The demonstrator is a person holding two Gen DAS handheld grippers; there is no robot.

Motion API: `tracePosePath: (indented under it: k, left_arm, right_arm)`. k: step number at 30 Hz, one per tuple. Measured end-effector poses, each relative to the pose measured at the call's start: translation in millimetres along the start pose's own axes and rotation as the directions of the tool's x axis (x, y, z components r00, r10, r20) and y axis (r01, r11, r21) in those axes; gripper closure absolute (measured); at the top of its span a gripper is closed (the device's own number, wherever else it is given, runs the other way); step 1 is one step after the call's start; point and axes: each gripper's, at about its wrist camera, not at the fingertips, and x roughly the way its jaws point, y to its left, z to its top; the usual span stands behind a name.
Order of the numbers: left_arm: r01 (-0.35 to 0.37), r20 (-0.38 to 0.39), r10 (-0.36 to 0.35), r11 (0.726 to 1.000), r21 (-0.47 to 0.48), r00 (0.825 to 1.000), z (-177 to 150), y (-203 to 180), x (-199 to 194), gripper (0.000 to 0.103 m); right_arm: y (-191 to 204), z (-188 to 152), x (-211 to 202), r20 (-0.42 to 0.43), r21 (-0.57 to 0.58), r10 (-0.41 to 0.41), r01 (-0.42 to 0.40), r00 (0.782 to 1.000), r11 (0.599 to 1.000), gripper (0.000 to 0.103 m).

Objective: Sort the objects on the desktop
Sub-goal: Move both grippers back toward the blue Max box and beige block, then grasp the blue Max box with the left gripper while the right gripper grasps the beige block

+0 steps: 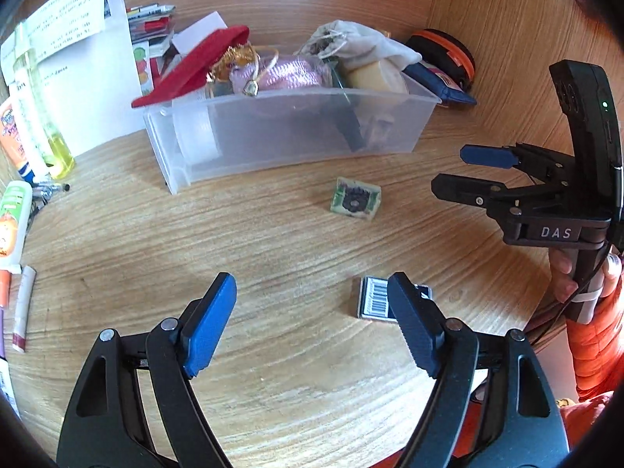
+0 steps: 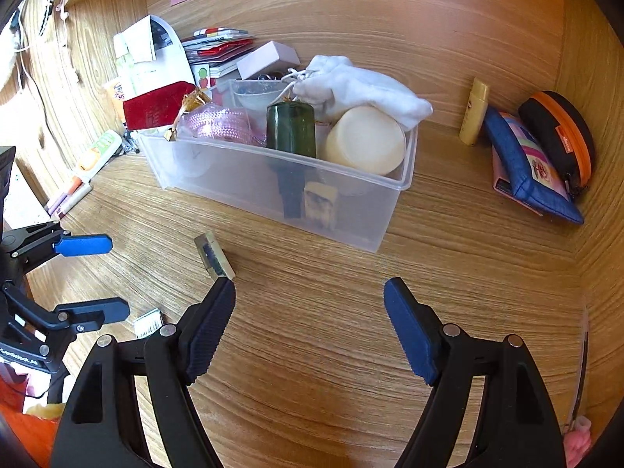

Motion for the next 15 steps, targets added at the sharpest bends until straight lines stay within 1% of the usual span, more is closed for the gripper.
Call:
tracePosePath:
  k: [2, 5, 6, 9, 11, 13, 15]
  left_arm:
    - [0.013, -0.020, -0.013, 1.000, 0.007, 1.000, -8, -5, 2, 0.023]
    - [0.012, -0.045, -0.011, 0.999, 0.039, 0.999, -19, -17, 5, 0.023]
    - [-0.001, -0.037, 0.003, 0.998, 0.056, 0.999, -21, -21, 4, 0.023]
    - [0.000, -0.040, 0.003, 0.996, 0.090, 0.999, -25, -31, 5, 0.023]
    - [0.003, -0.035, 0.000, 0.994, 0.107, 0.999, -25, -36, 5, 0.023]
    - [-0.014, -0.025, 0.017, 0.993, 0.121, 1.000, -25, -40, 7, 0.023]
    - [-0.017, -0.016, 0.019, 0.992, 0.127, 1.000, -23, -43, 10, 0.023]
  right_arm:
    - [-1, -3, 1, -0.007, 0.003, 0.000, 0.000, 1.000, 1.000, 0.027]
    - [-3, -7, 3, -0.020, 0.003, -0.002, 0.002, 1.000, 1.000, 0.027]
    - [-3, -8, 4, -0.024, 0.002, -0.002, 0.002, 1.000, 1.000, 0.027]
    - [-2, -9, 6, -0.031, -0.006, -0.001, 0.001, 1.000, 1.000, 0.027]
    - [0, -9, 7, -0.032, -0.010, 0.004, -0.004, 0.999, 1.000, 0.027]
    - [3, -8, 8, -0.031, -0.017, 0.012, -0.012, 0.999, 1.000, 0.027]
    - [6, -7, 10, -0.030, -0.029, 0.016, -0.017, 0.999, 0.999, 0.027]
